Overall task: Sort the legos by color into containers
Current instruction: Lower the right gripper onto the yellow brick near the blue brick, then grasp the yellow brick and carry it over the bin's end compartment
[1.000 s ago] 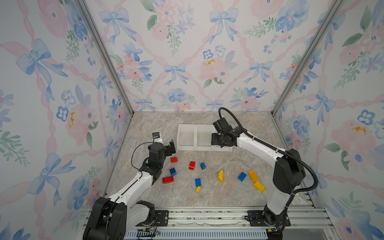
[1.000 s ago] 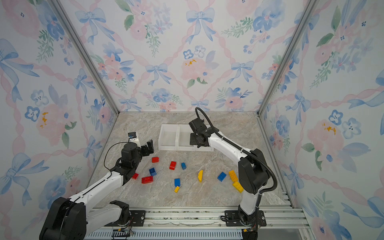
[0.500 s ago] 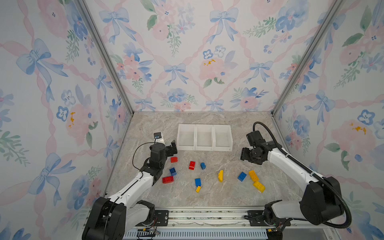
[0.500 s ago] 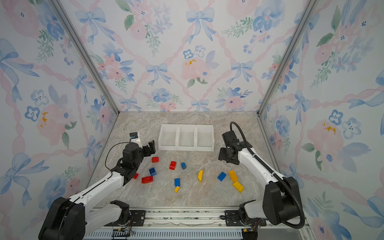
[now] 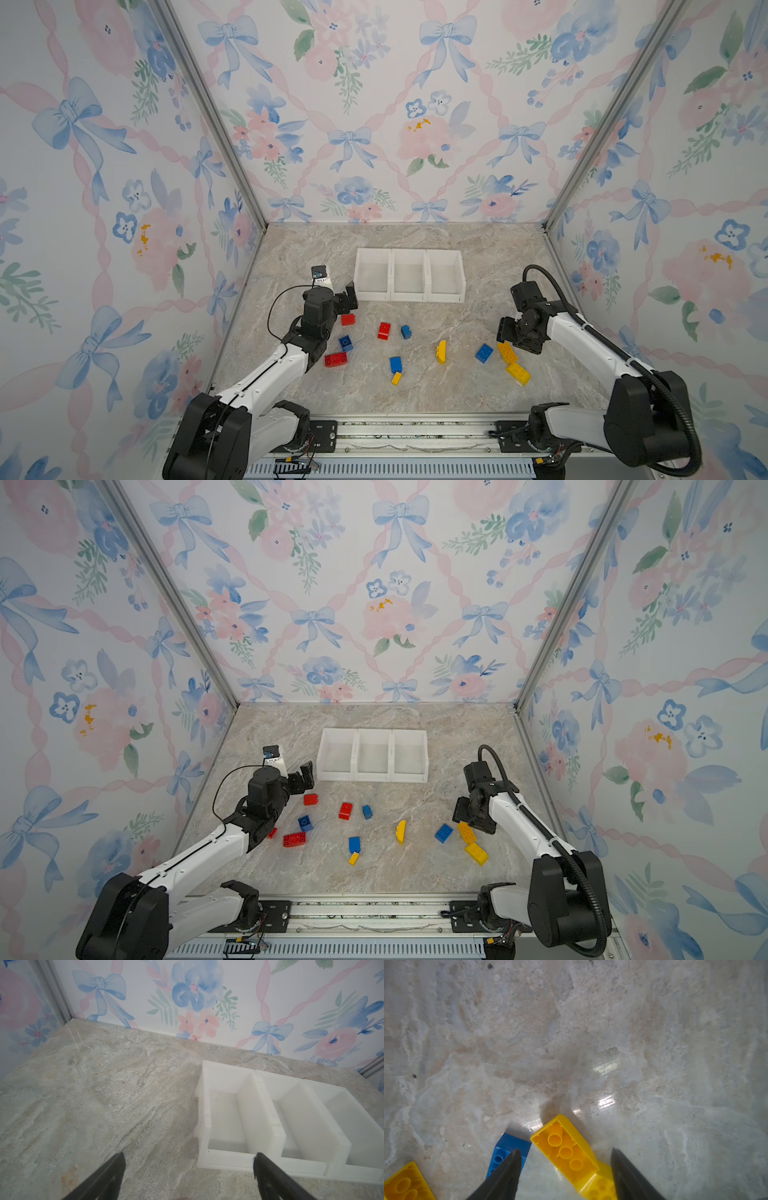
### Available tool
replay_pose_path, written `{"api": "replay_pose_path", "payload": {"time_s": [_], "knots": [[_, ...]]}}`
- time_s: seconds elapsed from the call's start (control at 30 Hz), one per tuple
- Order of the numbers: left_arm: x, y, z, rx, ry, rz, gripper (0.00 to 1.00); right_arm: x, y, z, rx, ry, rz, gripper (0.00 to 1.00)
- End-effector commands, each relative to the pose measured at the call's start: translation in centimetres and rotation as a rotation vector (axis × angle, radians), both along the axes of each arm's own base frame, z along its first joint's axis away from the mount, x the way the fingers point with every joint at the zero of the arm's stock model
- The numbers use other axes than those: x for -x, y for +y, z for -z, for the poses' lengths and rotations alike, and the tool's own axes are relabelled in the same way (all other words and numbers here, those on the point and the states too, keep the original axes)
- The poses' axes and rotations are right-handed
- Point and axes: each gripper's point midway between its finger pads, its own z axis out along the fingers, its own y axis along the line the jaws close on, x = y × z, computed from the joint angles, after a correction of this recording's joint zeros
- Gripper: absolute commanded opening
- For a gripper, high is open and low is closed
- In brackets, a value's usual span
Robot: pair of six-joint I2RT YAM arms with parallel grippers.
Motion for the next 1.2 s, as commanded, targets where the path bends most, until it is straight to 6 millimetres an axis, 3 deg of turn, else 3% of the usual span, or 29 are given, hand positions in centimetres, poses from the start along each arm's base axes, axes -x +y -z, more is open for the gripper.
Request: {"api": "replay_pose_path", "payload": {"time_s": [0.0, 0.23, 0.9, 1.17], "knots": [[0.4, 0.0, -0.5, 0.01, -0.004, -0.006, 0.98, 0.6, 0.2, 0.5, -0.021, 0.004, -0.015, 0.73], [0.8, 0.2, -0.4, 0.009, -0.002, -0.011, 0.98, 0.8, 0.2, 1.6, -0.021, 0.033, -0.017, 0.75], [0.9, 0.2, -0.3, 0.016, 0.001, -0.014, 0.98, 1.1, 1.1, 3.5, -0.012, 0.078, -0.025, 0.65], [0.9, 0.0, -0.2, 0.02, 0.005, -0.006, 0.98, 1.1, 1.7, 3.9, 0.001, 0.085, -0.037, 0.52]]}}
